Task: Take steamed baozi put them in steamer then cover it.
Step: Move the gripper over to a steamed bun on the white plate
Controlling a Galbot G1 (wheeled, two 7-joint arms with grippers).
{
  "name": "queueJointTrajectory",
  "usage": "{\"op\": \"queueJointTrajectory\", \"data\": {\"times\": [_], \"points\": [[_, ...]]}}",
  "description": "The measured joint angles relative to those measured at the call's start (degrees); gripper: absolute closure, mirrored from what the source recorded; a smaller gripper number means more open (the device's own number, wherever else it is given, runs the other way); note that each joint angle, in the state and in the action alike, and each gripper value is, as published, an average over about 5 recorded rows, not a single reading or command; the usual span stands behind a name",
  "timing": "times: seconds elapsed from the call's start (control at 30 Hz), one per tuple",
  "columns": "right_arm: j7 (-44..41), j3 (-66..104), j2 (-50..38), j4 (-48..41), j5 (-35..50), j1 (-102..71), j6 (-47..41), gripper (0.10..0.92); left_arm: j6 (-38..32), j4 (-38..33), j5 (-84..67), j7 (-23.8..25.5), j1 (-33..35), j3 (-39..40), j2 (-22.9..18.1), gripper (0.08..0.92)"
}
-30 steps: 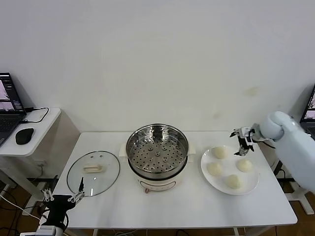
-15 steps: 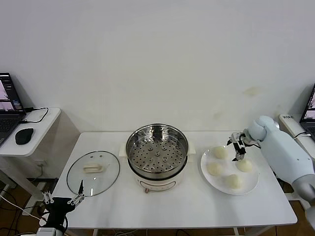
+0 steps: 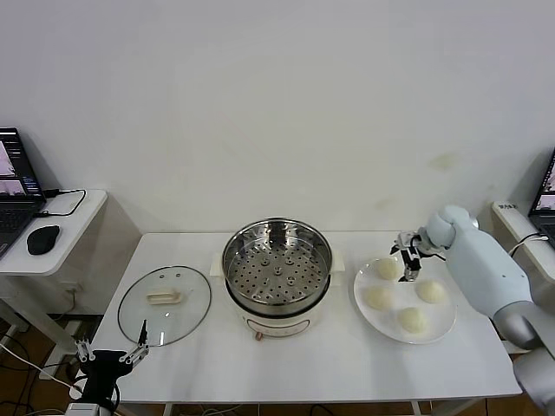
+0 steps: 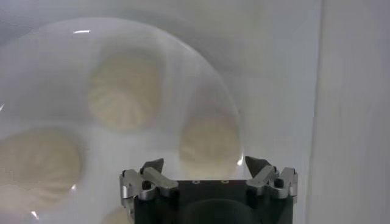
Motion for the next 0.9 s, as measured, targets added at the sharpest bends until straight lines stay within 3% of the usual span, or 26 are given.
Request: {"op": "queueJointTrajectory", "data": {"times": [0.67,0.9], "points": [[3.05,1.32,2.48,-4.0,-1.37,0.27,0.46,0.208,-0.02,0.88,0.26,0.01,-0.31,0.67,0.05,0.177],[3.31,1.49,2.75,-4.91,-1.48,0.32,0.47,0.371,-0.02,0.9,0.3,0.02,-0.24,0.71,0.04,0.177]]}}
